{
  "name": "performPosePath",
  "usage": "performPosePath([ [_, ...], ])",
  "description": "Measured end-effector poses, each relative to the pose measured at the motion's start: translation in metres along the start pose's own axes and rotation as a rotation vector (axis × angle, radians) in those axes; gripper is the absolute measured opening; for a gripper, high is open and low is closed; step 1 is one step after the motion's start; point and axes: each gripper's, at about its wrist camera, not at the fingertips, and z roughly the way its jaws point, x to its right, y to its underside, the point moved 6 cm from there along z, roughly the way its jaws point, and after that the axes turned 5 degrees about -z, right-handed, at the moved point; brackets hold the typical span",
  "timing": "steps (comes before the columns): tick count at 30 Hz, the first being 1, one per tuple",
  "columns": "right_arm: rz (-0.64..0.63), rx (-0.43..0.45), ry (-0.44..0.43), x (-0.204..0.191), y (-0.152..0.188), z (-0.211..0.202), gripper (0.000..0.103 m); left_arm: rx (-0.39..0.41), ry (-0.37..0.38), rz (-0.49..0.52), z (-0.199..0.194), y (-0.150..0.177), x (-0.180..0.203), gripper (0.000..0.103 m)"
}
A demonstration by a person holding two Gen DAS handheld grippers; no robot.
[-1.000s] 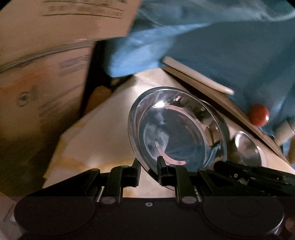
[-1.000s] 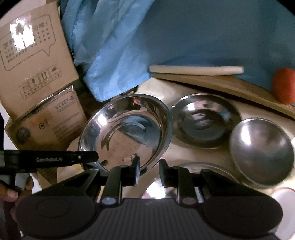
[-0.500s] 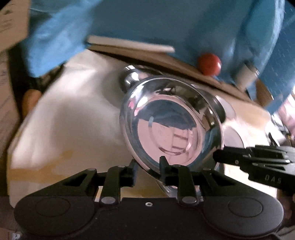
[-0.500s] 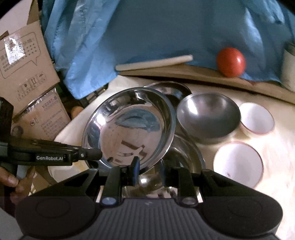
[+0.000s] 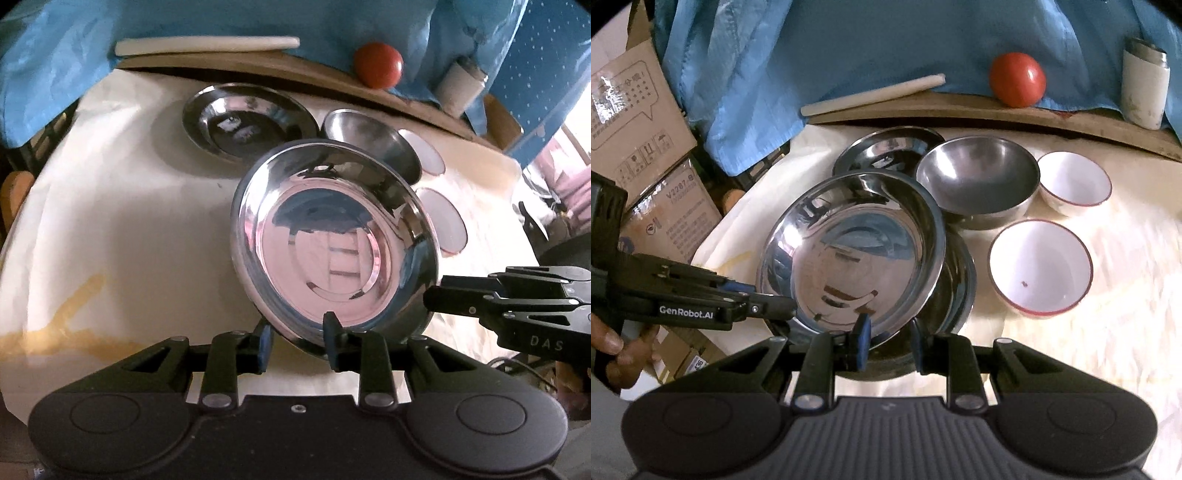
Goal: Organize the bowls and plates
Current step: 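Lift the plate with the left tool and lower it onto the other large plate, then open the left tool to release the stacked plate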
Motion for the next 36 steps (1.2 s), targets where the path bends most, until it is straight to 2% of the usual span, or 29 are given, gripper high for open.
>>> performPosePath([
  [3,-0.018,0.002,-0.003,-0.002,0.0,-0.003,0.023,-0.025,0.007,0.01,0.0,0.0,0.003,0.03],
  [6,-0.057,0.012,-0.005,-0.009,-0.003,-0.005,0.023,-0.052,0.024,0.05,0.003,0.003,0.012,0.032],
  [14,-0.017,0.007,0.001,-0.005,-0.002,-0.005,0.024,-0.072,0.015,0.04,0.012,0.001,0.01,0.032],
  [20,0.008,0.002,0.008,0.0,-0.003,-0.004,0.03,-0.085,0.001,0.042,0.018,-0.002,0.008,0.036],
  [23,0.011,0.004,0.014,0.001,-0.005,-0.003,0.032,-0.082,-0.014,0.031,0.018,-0.004,0.003,0.044],
  [25,0.012,0.007,0.016,0.002,-0.007,-0.001,0.036,-0.074,-0.03,0.011,0.016,-0.006,-0.004,0.055],
  [31,0.01,0.035,0.015,0.007,-0.02,0.0,0.05,-0.022,-0.045,-0.077,0.005,-0.018,-0.027,0.073],
  [36,-0.01,0.066,0.0,0.009,-0.037,0.004,0.069,0.048,-0.076,-0.169,-0.001,-0.033,-0.047,0.084],
])
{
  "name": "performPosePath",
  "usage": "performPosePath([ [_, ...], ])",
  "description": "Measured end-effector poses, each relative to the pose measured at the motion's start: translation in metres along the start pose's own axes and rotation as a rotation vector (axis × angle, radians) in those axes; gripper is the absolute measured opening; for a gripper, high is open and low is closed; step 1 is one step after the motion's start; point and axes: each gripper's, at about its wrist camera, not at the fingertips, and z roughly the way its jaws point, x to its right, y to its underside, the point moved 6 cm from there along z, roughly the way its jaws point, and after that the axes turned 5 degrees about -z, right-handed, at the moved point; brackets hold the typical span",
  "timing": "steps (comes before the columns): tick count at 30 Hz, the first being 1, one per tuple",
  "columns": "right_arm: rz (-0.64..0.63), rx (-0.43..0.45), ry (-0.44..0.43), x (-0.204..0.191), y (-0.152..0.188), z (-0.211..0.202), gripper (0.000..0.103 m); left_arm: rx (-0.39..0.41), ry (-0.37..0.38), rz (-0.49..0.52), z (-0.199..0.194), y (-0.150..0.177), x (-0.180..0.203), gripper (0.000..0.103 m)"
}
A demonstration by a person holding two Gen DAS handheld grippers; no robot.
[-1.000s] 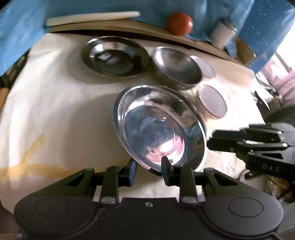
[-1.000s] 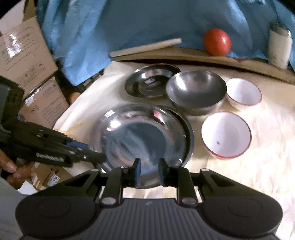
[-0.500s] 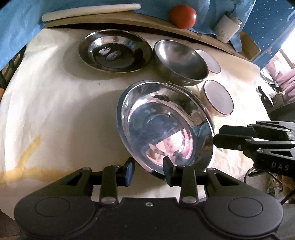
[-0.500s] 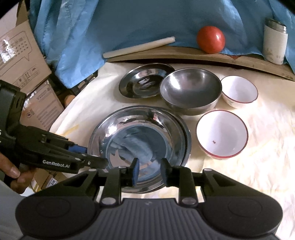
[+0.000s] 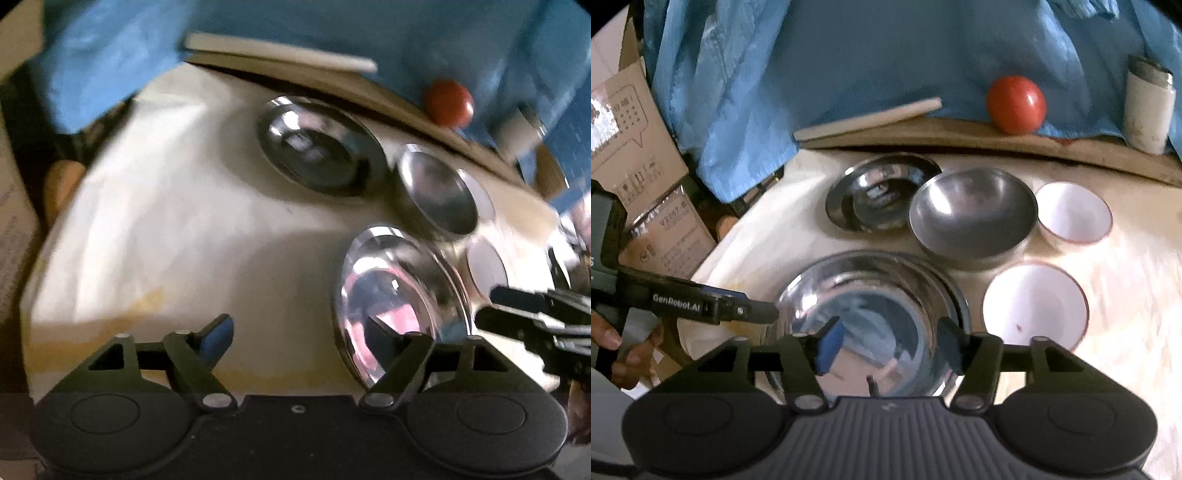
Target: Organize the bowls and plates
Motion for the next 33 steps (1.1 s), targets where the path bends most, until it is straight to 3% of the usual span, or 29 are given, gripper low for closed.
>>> performPosePath([
  [7,-0.04,0.049,0.004,-0.001,-0.027,0.009,0.089,0.073,-0.048,-0.079,0.001,-0.025,-0.015,0.099],
  [14,-0.035,0.104,0.028,0.012,-0.057,0.019,0.102,0.123,-0.046,-0.209,0.011,-0.051,-0.028,0.102],
  [20,-0.022,0.118,0.036,0.024,-0.087,0.037,0.103,0.157,-0.055,-0.309,0.023,-0.073,-0.034,0.102],
  [25,-0.067,0.119,0.047,0.029,-0.106,0.05,0.103,0.168,-0.07,-0.31,0.036,-0.085,-0.031,0.102],
  [33,-0.103,0.047,0.069,0.042,-0.132,0.088,0.103,0.173,-0.089,-0.287,0.053,-0.104,-0.023,0.102],
])
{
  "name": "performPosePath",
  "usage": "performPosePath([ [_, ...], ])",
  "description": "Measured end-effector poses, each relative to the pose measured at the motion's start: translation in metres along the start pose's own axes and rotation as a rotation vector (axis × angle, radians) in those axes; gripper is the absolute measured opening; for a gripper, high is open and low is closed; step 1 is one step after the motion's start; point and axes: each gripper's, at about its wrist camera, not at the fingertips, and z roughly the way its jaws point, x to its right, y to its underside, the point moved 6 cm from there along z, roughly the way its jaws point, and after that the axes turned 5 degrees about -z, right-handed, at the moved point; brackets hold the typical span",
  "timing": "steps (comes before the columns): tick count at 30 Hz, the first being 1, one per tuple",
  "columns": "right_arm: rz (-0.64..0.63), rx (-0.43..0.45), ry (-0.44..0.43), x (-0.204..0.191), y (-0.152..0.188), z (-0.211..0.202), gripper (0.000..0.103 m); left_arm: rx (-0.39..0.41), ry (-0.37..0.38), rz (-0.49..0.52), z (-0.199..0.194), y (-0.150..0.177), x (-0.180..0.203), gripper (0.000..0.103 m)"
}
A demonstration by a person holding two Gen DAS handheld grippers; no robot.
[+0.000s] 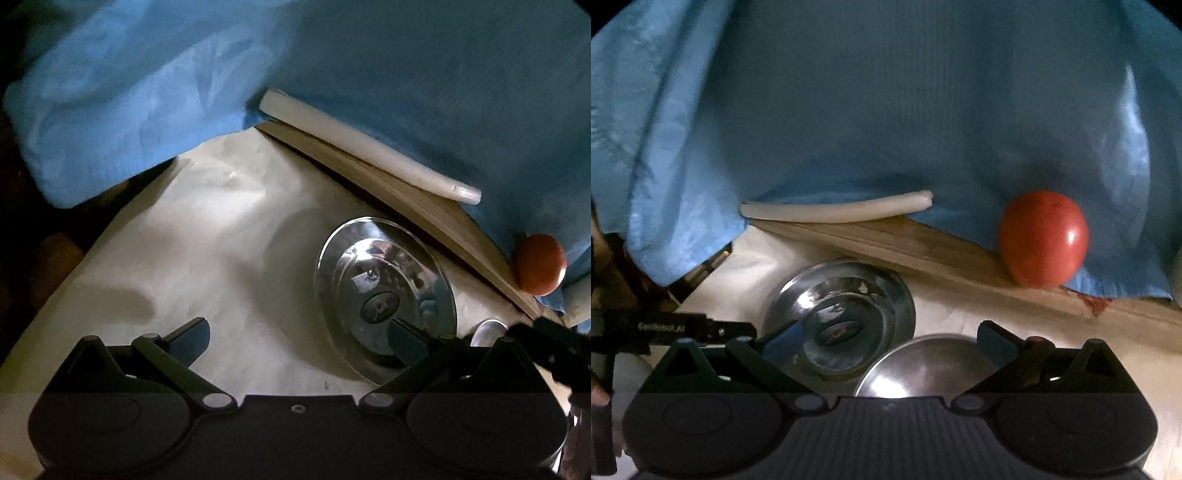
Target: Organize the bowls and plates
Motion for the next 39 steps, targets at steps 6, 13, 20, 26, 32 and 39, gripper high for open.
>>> performPosePath([
  [6,0.003,-0.056,-0.041,0.0,-0.008,0.026,0.102,-0.015,-0.019,0.014,0.012,0.0,0.003,0.102],
  [13,-0.002,-0.172,-0.008,-0.002,-0.009,0.058,0.086,-0.033,-0.019,0.017,0.021,0.001,0.008,0.102],
  [20,-0.016,-0.232,0.003,-0.004,-0.007,0.077,0.075,-0.042,0.0,0.049,0.023,0.002,0.015,0.098],
  [26,-0.024,-0.259,0.006,-0.003,-0.007,0.084,0.064,-0.047,0.016,0.051,0.023,0.003,0.016,0.089],
  [32,-0.045,-0.276,0.007,-0.007,-0.007,0.088,0.048,-0.053,0.042,0.054,0.024,0.003,0.018,0.067],
  [39,-0.027,-0.312,-0.007,-0.005,-0.007,0.094,0.048,-0.071,0.064,0.024,0.024,0.004,0.017,0.034],
])
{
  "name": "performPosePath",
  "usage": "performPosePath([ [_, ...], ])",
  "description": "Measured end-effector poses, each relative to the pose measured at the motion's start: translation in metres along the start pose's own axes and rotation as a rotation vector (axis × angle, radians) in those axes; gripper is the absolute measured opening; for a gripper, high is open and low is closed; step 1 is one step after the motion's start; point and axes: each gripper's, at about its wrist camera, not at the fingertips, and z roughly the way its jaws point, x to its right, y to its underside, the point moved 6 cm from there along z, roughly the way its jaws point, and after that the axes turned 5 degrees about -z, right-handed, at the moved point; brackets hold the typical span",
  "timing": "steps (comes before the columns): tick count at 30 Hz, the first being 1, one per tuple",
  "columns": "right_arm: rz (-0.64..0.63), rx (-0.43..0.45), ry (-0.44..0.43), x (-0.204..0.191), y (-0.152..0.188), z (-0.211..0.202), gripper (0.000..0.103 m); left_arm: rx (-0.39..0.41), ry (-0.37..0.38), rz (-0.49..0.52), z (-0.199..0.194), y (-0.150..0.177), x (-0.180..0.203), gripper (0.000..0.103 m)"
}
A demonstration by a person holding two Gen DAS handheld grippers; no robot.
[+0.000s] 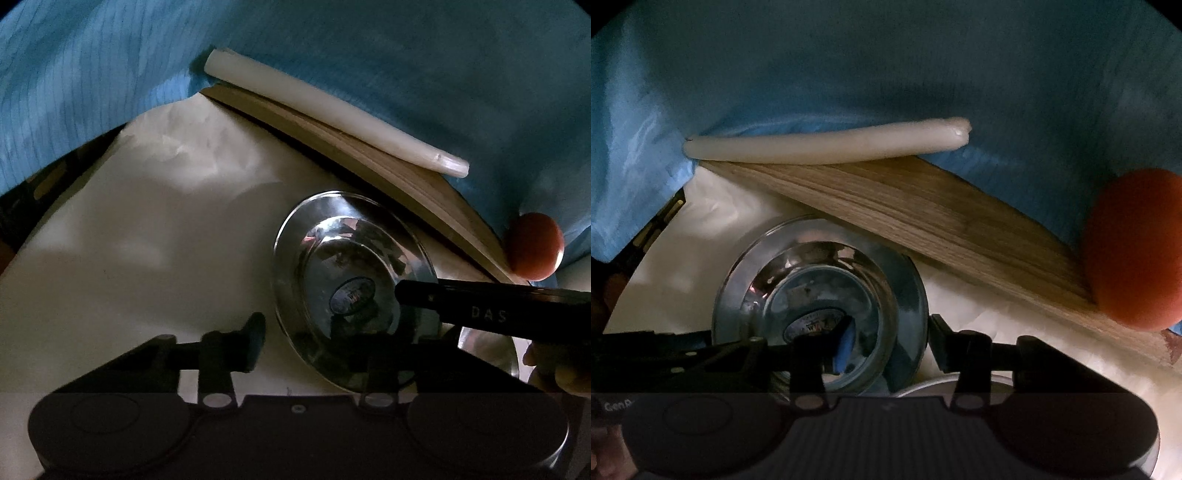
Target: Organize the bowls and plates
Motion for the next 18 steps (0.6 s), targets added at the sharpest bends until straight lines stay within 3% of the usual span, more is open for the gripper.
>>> performPosePath([
  [3,0.011,-0.018,-0.001,0.001,-0.002,0.002,0.046,-0.008,0.008,0.003,0.001,0.001,0.001,0.022],
  [4,0.014,-0.019,0.001,0.001,-0.002,0.002,0.045,-0.005,0.004,0.006,0.001,0.001,0.001,0.022],
  [6,0.014,-0.019,0.003,0.001,-0.002,0.002,0.031,0.006,-0.012,0.009,-0.001,0.001,0.0,0.022],
  [9,0.02,-0.015,-0.019,0.001,-0.001,-0.001,0.024,0.017,-0.027,-0.004,-0.005,0.001,-0.006,0.022],
  [18,-0.03,0.0,-0.081,-0.029,0.004,-0.008,0.024,0.067,-0.081,-0.026,-0.026,0.0,-0.03,0.022],
])
